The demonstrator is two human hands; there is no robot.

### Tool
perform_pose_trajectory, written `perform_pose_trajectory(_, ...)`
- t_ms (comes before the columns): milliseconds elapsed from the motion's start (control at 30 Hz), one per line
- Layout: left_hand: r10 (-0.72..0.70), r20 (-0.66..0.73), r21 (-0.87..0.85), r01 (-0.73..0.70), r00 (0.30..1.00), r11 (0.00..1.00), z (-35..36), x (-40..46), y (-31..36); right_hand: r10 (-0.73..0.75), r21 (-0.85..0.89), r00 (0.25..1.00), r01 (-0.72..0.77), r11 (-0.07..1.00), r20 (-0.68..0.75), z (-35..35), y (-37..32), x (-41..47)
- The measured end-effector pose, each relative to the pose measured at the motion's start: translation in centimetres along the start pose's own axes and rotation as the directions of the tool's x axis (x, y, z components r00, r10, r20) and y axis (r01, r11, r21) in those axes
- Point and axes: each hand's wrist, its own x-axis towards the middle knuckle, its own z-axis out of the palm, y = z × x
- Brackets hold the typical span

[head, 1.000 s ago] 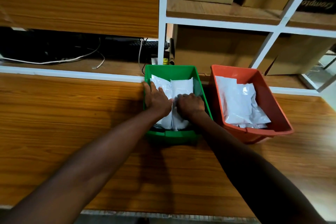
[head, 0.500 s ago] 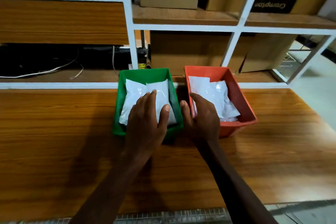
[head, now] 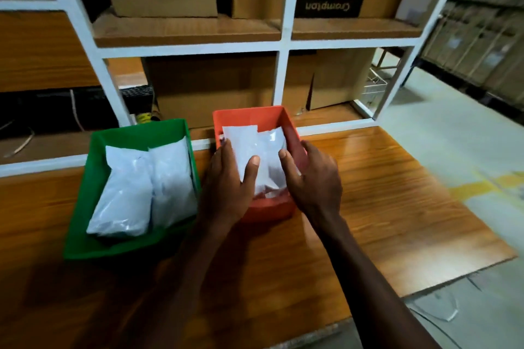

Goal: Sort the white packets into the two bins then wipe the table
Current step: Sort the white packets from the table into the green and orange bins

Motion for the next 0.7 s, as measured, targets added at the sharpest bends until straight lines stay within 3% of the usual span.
perform_pose_trajectory(267,-0.218,0.081,0.122,0.207,0.973,0.971,2.4,6.9,-0.8,0.183,-0.098,0.968,-0.168,0.981,0.17,1.8,5.8,7.2)
perform_pose_trajectory(467,-0.415,0.035,0.147,0.407,0.909,0.902,3.6,8.8,-1.5,0.189,-0.043,0.891,-0.188,0.981,0.413,5.1,9.1,9.6)
perform_pose_trajectory(567,-0.423,-0.019,0.091,0.423,0.906,0.902,4.7,8.7,-4.8,0.122,0.024,0.844,-0.157,0.987,0.523,6.6,10.0,10.4)
perform_pose_trajectory(700,-0.458,0.024,0.05,0.456,0.889,0.888,3.3,7.5,-1.4,0.093,0.139,0.818,-0.206,0.969,0.567,7.3,10.3,10.7)
